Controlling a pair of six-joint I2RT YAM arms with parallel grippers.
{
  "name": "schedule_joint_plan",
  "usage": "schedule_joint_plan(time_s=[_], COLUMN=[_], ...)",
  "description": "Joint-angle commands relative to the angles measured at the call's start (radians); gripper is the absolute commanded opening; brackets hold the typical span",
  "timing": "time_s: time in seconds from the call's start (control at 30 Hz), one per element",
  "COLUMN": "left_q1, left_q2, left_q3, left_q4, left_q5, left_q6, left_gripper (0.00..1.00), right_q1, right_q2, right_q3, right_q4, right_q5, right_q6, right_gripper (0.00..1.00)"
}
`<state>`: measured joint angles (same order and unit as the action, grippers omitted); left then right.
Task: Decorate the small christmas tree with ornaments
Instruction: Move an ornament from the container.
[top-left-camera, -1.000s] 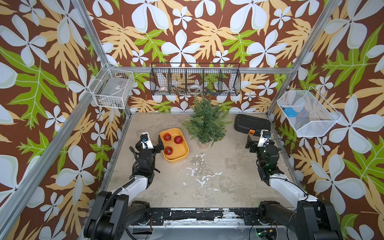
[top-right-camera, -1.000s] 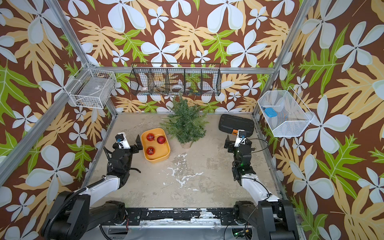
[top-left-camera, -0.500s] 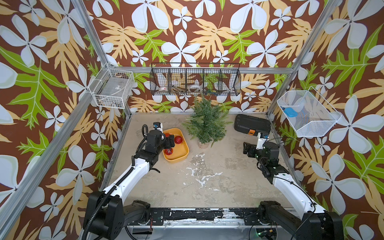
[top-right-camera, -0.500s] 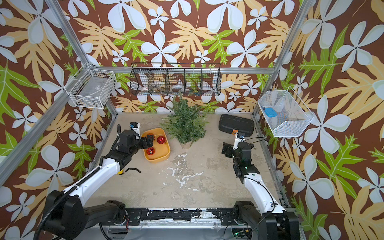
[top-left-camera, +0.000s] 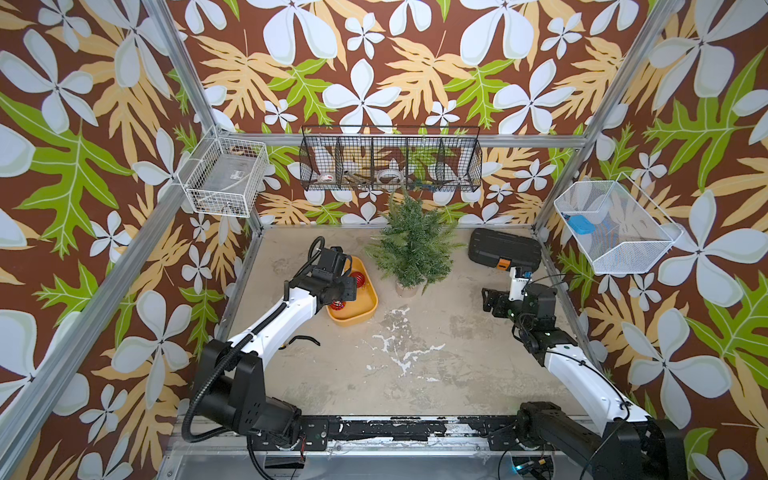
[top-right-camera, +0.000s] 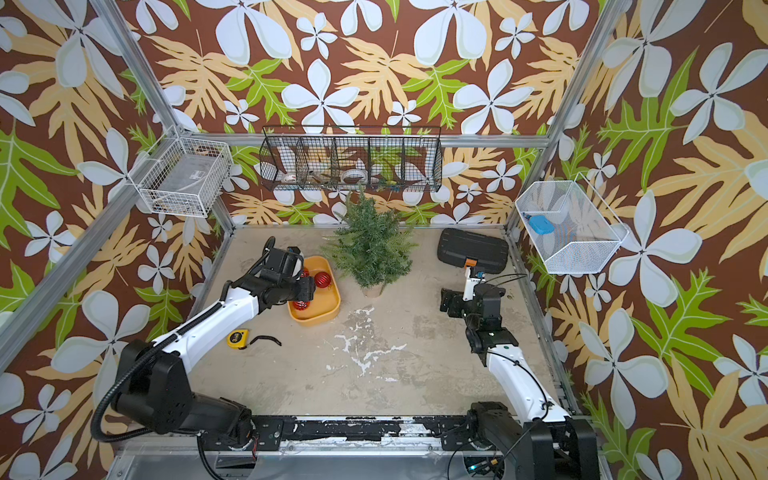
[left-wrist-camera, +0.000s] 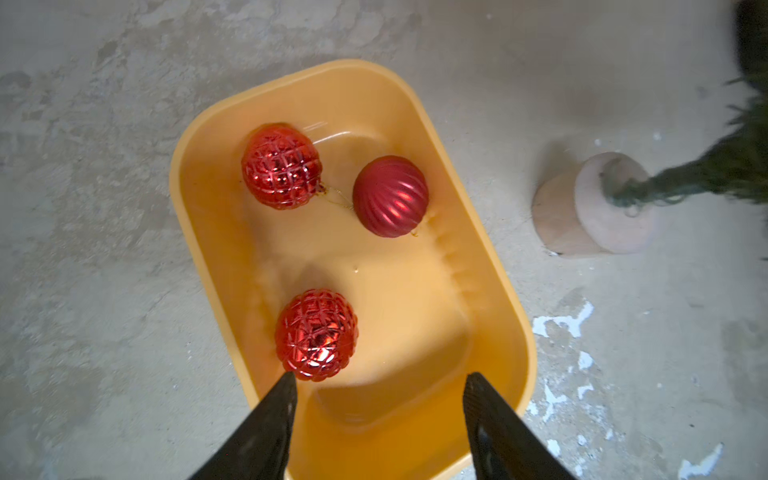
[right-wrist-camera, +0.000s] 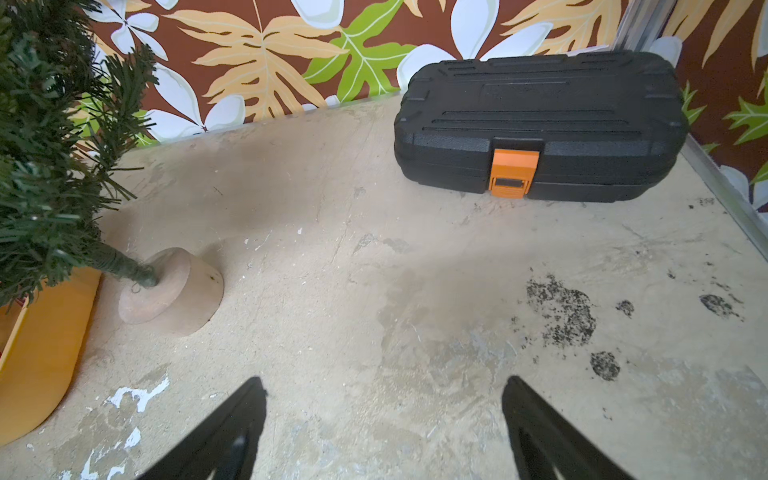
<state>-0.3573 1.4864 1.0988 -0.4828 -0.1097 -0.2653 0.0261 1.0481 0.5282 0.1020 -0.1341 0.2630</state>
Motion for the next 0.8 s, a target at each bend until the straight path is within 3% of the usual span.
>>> schedule_joint_plan(time_s=[0.0,0.77], left_q1=[-0.007,-0.016], left_q2=[0.036,0.332], left_q3=[0.027,0.150], left_q4=[-0.133,-0.134], left_q5=[-0.092,-0.020], left_q6=[-0.026,-0.039], left_gripper=[0.66,0.69], right_q1=[0.000,0.000], right_q2=[-0.005,-0.010], right_q3=[0.009,-0.014], right_q4=[-0.006,0.006], right_q5=[0.002,0.039], right_q6=[0.015,0.013], right_gripper=[0.90,0.91])
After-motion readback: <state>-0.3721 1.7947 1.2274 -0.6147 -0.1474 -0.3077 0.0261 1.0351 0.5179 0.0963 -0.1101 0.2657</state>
